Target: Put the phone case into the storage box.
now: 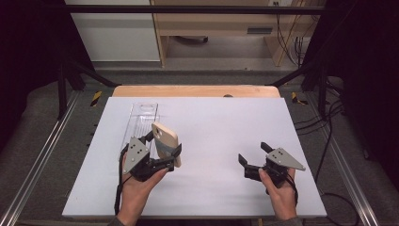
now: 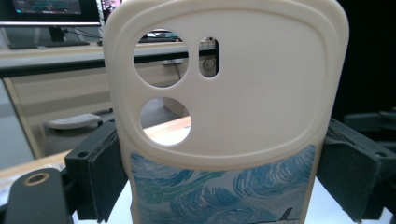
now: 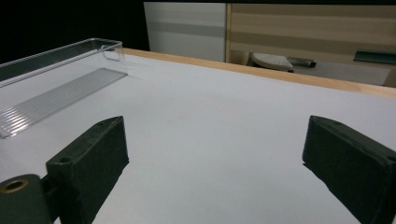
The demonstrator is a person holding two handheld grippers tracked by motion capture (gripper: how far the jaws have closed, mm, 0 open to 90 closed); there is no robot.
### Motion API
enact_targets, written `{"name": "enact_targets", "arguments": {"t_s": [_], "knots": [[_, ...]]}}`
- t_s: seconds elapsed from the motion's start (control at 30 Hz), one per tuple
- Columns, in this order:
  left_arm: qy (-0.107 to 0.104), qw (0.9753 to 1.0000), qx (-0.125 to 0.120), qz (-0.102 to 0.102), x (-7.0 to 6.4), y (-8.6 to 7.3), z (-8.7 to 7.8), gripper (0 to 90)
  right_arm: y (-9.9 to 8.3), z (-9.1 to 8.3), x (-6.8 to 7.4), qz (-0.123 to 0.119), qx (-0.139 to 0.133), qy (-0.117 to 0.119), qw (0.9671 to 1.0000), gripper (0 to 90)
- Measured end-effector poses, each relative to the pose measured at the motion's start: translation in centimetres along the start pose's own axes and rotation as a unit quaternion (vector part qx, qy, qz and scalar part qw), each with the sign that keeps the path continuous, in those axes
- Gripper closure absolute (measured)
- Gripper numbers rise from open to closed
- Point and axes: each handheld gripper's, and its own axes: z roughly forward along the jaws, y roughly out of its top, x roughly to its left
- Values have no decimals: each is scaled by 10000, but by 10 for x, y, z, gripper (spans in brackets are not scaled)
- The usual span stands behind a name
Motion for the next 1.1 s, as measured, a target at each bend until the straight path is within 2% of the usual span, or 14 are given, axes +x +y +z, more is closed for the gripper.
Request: {"name": "enact_targets", "arguments": {"t_s": [0.1, 0.27, 0.37, 0.53, 0.7, 0.8, 0.87, 0.97, 1.1], "knots": [[105, 9999, 40, 77, 5, 12, 4, 111, -8, -2, -5, 66, -56, 8, 10000, 87], [331, 9992, 58, 217, 15, 29, 11, 111, -9, -6, -6, -57, -153, 65, 9998, 61], [441, 9990, 79, 39, 24, 34, 14, 111, -11, -5, -5, -117, -174, 88, 9997, 41], [749, 9972, 43, -20, 44, 44, 18, 112, -17, -3, -5, -202, -181, 134, 9995, 38], [1049, 9944, 57, -88, 68, 53, 21, 114, -20, -2, -4, -229, -204, 131, 9994, 39], [1272, 9917, 78, -169, 83, 53, 23, 115, -20, -2, -4, -106, -257, 110, 9996, 37], [1405, 9898, 118, -210, 91, 52, 25, 116, -20, -2, -3, -167, -246, 118, 9995, 32], [1586, 9869, 176, -218, 100, 48, 30, 116, -20, -1, -1, -173, -246, 142, 9994, 31], [1727, 9845, 212, -193, 106, 44, 37, 117, -21, -1, 0, -218, -237, 165, 9993, 31]]}}
